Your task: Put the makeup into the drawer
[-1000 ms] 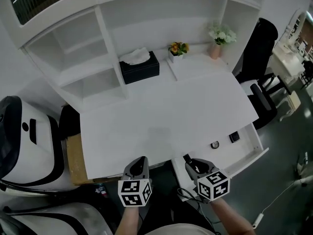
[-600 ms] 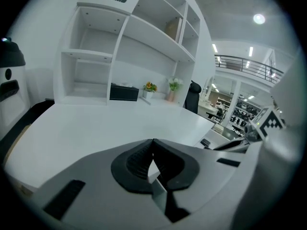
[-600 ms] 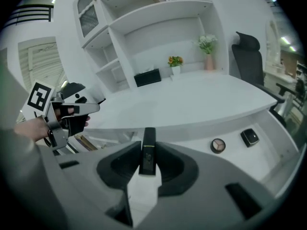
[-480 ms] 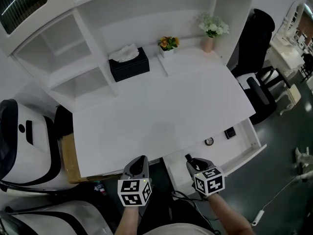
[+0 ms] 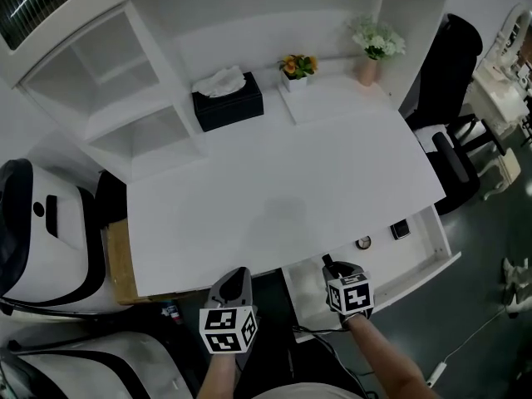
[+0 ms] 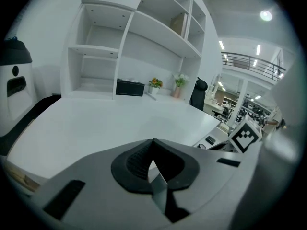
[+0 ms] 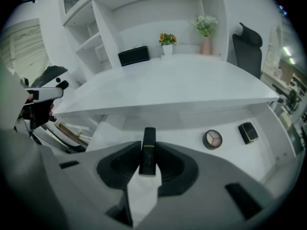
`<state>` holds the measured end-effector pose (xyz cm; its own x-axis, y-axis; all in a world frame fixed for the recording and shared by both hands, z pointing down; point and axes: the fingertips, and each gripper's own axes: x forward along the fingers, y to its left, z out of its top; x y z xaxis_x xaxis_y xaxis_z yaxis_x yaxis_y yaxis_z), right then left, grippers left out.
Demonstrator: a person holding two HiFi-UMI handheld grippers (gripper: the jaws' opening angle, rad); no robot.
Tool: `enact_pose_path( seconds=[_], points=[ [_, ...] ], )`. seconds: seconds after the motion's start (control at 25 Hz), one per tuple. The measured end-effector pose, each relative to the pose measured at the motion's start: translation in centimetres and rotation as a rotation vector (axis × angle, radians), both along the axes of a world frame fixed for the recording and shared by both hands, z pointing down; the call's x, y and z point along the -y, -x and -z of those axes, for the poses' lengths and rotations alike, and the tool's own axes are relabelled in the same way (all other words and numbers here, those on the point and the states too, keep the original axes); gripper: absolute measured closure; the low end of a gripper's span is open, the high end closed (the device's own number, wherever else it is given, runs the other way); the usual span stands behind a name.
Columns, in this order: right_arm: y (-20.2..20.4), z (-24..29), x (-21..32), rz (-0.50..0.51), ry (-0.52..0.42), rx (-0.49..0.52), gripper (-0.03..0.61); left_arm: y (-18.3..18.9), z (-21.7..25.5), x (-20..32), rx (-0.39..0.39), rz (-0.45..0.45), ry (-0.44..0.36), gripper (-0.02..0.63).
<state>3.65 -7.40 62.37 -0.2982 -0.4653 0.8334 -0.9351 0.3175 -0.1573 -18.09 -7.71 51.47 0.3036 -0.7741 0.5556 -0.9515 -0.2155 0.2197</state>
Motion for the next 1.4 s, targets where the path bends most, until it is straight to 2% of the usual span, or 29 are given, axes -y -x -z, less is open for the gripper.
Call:
enact_pose_path(
  seconds=[0.68,1.4],
  points=[
    [0.7,-5.9,2.3,-0.006,0.064,-0.092,0.479,2.9,-1.9,-0.5,0.003,0.078,0.048,0.611],
    [0.8,-6.9,2.3,-0.023,0.063,-0.109,0.477,3.0,-1.6,0.3,-0.001,0.089,0.044,0.611]
  ],
)
